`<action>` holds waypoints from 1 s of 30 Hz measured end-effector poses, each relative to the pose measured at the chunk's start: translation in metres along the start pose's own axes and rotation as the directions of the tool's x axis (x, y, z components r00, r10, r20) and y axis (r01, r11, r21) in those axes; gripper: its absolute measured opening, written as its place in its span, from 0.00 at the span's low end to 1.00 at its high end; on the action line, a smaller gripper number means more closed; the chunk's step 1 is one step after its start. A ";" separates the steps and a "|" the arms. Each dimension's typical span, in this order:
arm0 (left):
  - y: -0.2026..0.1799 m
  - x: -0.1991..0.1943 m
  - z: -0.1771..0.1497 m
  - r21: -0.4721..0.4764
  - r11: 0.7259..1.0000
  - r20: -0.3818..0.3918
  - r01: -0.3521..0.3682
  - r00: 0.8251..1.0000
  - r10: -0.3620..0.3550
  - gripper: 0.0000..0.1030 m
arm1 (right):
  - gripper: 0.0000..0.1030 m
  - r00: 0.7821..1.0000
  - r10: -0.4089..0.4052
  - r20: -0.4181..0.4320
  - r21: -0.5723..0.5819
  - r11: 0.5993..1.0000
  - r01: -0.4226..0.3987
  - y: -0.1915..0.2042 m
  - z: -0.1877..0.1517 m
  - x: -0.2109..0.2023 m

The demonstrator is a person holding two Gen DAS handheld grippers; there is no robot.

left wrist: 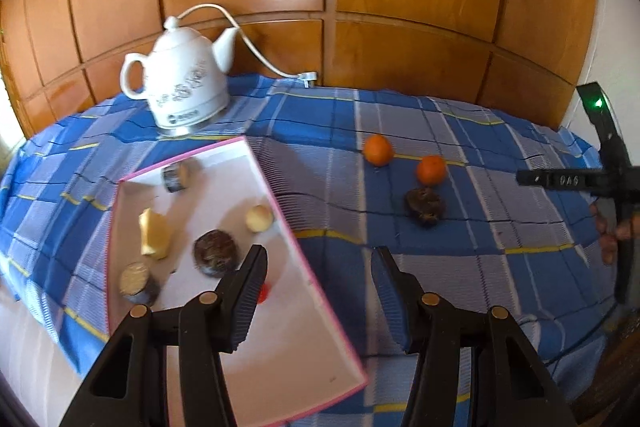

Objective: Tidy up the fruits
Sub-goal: 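Move both tools back toward the oranges and remaining fruits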

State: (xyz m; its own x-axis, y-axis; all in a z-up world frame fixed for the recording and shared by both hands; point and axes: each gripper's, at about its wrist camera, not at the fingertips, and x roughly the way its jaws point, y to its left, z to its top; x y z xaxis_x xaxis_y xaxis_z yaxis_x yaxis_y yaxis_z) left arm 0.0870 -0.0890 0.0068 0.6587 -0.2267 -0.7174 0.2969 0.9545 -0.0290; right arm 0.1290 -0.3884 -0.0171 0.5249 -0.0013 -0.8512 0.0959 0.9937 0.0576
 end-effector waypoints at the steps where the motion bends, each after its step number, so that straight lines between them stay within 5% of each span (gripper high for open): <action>1: -0.002 0.002 0.002 0.004 1.000 -0.002 0.004 1.000 -0.004 0.53 | 0.44 1.000 -0.006 -0.004 -0.006 1.000 0.005 0.001 0.000 0.001; 16: -0.033 0.066 0.047 -0.008 0.988 -0.093 0.155 0.984 -0.155 0.39 | 0.44 1.000 0.000 -0.020 0.011 1.000 0.000 0.001 0.001 0.001; 30: -0.042 0.159 0.109 -0.117 0.970 -0.145 0.214 0.962 -0.230 0.41 | 0.44 1.000 0.008 -0.021 0.023 1.000 -0.007 0.002 0.003 0.001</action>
State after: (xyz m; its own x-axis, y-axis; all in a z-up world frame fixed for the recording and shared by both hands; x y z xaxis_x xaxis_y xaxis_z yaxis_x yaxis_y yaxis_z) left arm 0.2545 -0.1860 -0.0307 0.4658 -0.4092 -0.7846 0.3481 0.8999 -0.2627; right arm 0.1324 -0.3868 -0.0163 0.5080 0.0085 -0.8613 0.1114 0.9909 0.0754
